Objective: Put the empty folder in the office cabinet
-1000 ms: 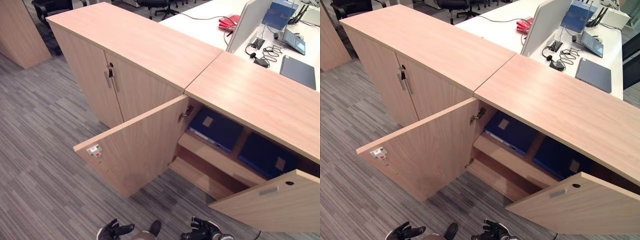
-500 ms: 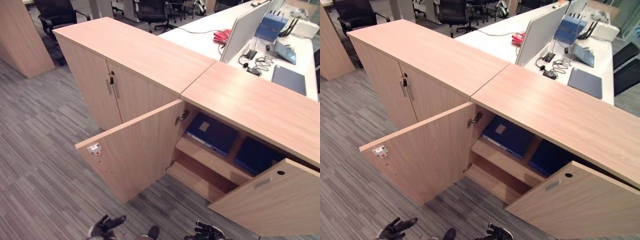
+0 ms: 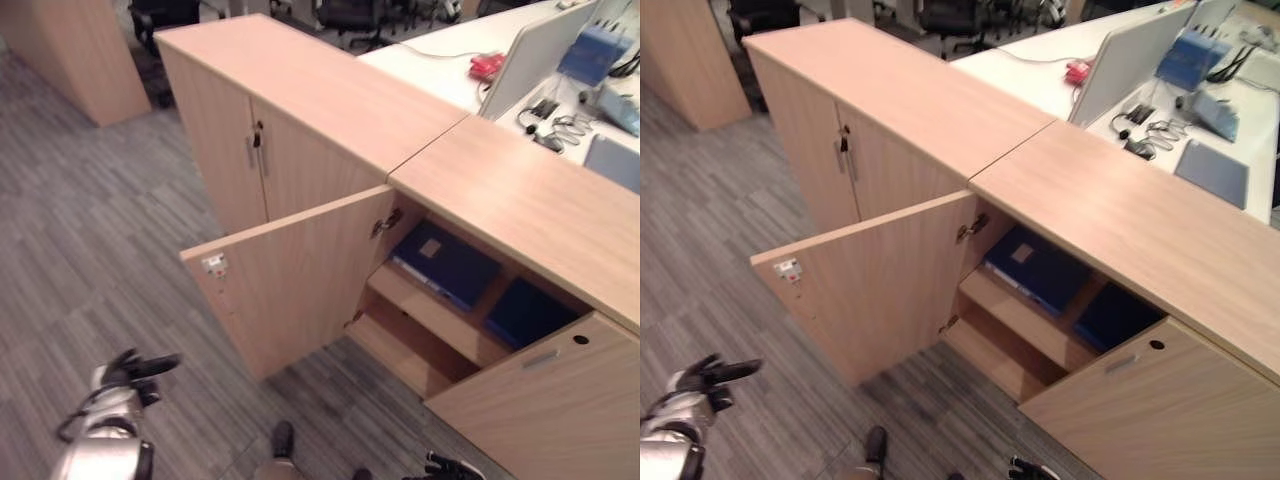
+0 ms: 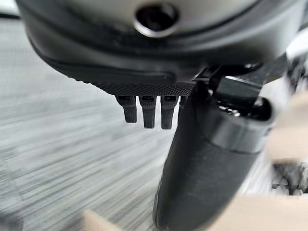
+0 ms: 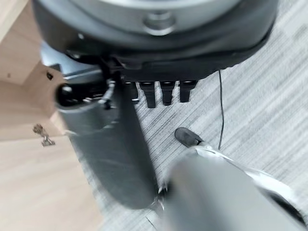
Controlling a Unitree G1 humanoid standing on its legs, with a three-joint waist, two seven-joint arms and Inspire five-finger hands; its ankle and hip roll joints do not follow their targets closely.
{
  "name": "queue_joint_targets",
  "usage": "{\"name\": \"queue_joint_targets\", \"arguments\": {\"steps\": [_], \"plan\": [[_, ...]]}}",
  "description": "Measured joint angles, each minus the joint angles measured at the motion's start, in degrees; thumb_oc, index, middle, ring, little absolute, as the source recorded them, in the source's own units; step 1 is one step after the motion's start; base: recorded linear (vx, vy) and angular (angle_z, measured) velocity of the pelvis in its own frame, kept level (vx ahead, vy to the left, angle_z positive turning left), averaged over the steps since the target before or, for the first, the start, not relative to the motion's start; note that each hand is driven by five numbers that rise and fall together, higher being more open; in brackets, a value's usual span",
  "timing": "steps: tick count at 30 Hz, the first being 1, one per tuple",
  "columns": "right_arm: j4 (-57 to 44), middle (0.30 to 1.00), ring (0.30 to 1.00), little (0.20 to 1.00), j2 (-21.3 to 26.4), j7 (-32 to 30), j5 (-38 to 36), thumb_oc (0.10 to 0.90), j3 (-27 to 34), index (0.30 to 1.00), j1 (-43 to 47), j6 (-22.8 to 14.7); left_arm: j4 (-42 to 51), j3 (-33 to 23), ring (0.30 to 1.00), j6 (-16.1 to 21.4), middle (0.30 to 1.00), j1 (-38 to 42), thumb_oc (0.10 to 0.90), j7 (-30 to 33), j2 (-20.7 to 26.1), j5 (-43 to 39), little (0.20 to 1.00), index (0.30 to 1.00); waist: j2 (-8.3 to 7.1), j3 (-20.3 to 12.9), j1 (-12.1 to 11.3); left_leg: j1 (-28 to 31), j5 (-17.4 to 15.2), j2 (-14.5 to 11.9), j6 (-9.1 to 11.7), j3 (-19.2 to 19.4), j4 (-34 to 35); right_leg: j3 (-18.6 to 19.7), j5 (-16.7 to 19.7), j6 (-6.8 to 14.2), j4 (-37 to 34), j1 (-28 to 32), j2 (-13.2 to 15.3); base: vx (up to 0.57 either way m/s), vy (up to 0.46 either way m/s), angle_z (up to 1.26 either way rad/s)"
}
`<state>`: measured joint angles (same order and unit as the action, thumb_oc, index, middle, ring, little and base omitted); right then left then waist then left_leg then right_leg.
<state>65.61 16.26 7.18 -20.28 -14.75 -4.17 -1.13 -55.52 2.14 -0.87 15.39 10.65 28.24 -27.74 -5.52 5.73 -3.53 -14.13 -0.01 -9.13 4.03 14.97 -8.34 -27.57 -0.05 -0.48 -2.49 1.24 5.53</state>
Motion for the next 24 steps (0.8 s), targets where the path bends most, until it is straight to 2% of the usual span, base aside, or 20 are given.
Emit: {"name": "queue_joint_targets", "arguments": {"steps": [1, 2, 3, 4, 5, 6, 7, 8, 11, 14, 16, 22, 24], "plan": [[1.45, 0.900, 0.900, 0.900, -0.04, -1.24, -0.01, 0.800, 2.76, 0.900, 0.06, 0.67, 14.99, 2.76, 0.900, 2.13, 0.900, -5.82, 0.800, -2.86, -4.45, 0.03, 0.900, 0.900, 0.22, 0.89, 0.13, 1.42, 1.12, 0.17, 0.99, -3.12, 0.41, -1.37, -1.15, 1.23, 2.10, -0.08, 2.37, -0.01, 0.093, 0.93], [2.89, 0.900, 0.900, 0.900, 0.29, -1.42, 0.06, 0.800, 3.76, 0.900, 0.56, 1.65, 23.12, 5.06, 0.900, 2.33, 0.900, -10.13, 0.800, -4.44, -6.04, 0.98, 0.900, 0.900, 0.92, 0.94, -0.06, 5.11, 3.31, -0.01, 0.77, -5.83, 3.30, -0.19, -1.78, 2.57, 3.84, -0.14, 3.09, 0.01, 0.143, 0.45], [3.10, 0.900, 0.900, 0.900, 1.04, -1.36, 0.08, 0.800, 4.34, 0.900, 0.26, 1.69, 26.54, 5.42, 0.900, 2.38, 0.900, -12.53, 0.800, -5.12, -7.19, 1.72, 0.900, 0.900, 2.54, 0.98, -0.10, 7.66, 3.52, -0.37, 1.14, -7.74, 5.54, 0.21, -1.72, 3.64, 4.47, 0.05, 2.90, 0.02, 0.149, -0.15], [3.51, 0.900, 0.900, 0.900, 0.87, -1.35, 0.20, 0.800, 4.90, 0.900, 0.06, 1.64, 28.50, 5.55, 0.900, 2.31, 0.900, -14.49, 0.800, -5.63, -7.27, 2.98, 0.900, 0.900, 2.75, 1.24, 0.21, 9.23, 3.88, 1.12, -0.03, -8.00, 7.71, 1.09, -1.25, 4.53, 4.40, 0.25, 4.07, 0.07, 0.155, -0.07], [3.87, 0.900, 0.900, 0.900, 0.95, -0.70, 0.70, 0.800, 5.72, 0.900, -0.16, 1.74, 29.32, 5.28, 0.900, 1.94, 0.900, -15.15, 0.800, -6.20, -6.80, 3.75, 0.900, 0.900, 2.71, 1.22, 0.34, 9.93, 3.87, 1.92, -0.11, -8.60, 8.65, 2.25, -1.03, 4.88, 3.13, 0.78, 4.21, 0.05, 0.106, 0.24], [5.18, 0.900, 0.900, 0.900, 1.01, 0.84, 1.39, 0.800, 7.84, 0.900, -0.74, 1.81, 29.23, 5.13, 0.900, 1.49, 0.900, -15.09, 0.800, -6.79, -5.28, 5.13, 0.900, 0.900, 2.96, 1.31, 0.75, 10.71, 4.48, 3.41, -0.75, -9.73, 10.54, 2.91, -0.27, 6.58, -0.08, 2.62, 4.23, 0.08, 0.221, 0.50], [6.13, 0.900, 0.900, 0.900, 1.03, 1.31, 1.81, 0.800, 8.83, 0.900, -0.73, 1.96, 28.92, 4.14, 0.900, 1.14, 0.900, -14.71, 0.800, -7.21, -3.77, 6.05, 0.900, 0.900, 3.21, 1.31, 0.77, 10.77, 5.12, 4.35, -1.01, -10.70, 11.51, 3.43, 0.81, 7.28, -2.30, 3.53, 4.23, 0.07, 0.158, 0.54], [7.99, 0.900, 0.900, 0.900, 1.17, 1.65, 2.23, 0.800, 11.33, 0.900, 0.16, 2.20, 30.13, 1.94, 0.900, -0.06, 0.900, -15.27, 0.800, -7.61, -2.07, 7.75, 0.900, 0.900, 3.29, 1.02, 0.55, 10.94, 5.39, 5.02, -1.25, -11.01, 12.50, 3.43, 1.81, 7.02, -2.93, 3.70, 4.56, 0.09, 0.208, 0.35], [8.96, 0.900, 0.900, 0.900, 2.56, 2.12, 2.36, 0.800, 12.29, 0.900, 0.20, 2.76, 32.34, -2.45, 0.900, -0.95, 0.900, -16.81, 0.800, -7.90, 1.41, 10.60, 0.900, 0.900, 5.00, 0.87, -0.32, 11.16, 5.74, 5.35, -1.32, -11.84, 12.92, 3.35, 2.06, 7.26, -2.93, 4.01, 4.76, 0.06, 0.131, 0.16], [8.98, 0.900, 0.900, 0.900, 3.81, 3.35, 4.64, 0.800, 12.43, 0.900, 0.30, 3.09, 35.99, -3.71, 0.900, -1.85, 0.900, -18.78, 0.800, -10.56, 4.66, 11.51, 0.900, 0.900, 5.87, 0.45, -0.61, 11.58, 5.73, 5.23, -1.30, -11.67, 12.93, 3.68, 2.13, 7.31, -2.50, 4.27, 4.59, 0.05, 0.086, -0.03], [8.99, 0.900, 0.900, 0.900, 4.17, 3.58, 4.98, 0.800, 12.75, 0.900, 0.43, 3.66, 36.87, -3.72, 0.900, -1.86, 0.900, -18.74, 0.800, -11.48, 4.68, 12.40, 0.900, 0.900, 5.90, 0.39, -0.71, 11.92, 5.73, 5.09, -1.29, -11.23, 12.93, 4.14, 2.20, 7.23, -2.50, 4.42, 4.50, 0.04, 0.079, -0.16], [9.34, 0.900, 0.900, 0.900, 2.45, 4.26, 6.29, 0.800, 12.21, 0.900, -0.73, 4.03, 37.98, -2.63, 0.900, -3.20, 0.900, -18.51, 0.800, -13.57, 4.67, 12.96, 0.900, 0.900, 2.57, -2.85, 0.99, 12.42, 5.27, 4.38, -0.60, -8.71, 13.02, 7.29, 2.45, 6.95, -2.95, 3.04, 4.07, 0.02, 0.056, -0.24], [9.36, 0.900, 0.900, 0.900, 1.65, 4.31, 6.72, 0.800, 12.22, 0.900, -1.19, 4.13, 37.98, -2.36, 0.900, -4.13, 0.900, -18.38, 0.800, -13.70, 4.67, 12.93, 0.900, 0.900, 2.03, -3.25, 1.84, 12.73, 5.25, 4.27, -0.59, -7.94, 13.02, 8.10, 2.65, 6.83, -2.95, 2.86, 4.02, 0.00, 0.024, -0.22]]}}
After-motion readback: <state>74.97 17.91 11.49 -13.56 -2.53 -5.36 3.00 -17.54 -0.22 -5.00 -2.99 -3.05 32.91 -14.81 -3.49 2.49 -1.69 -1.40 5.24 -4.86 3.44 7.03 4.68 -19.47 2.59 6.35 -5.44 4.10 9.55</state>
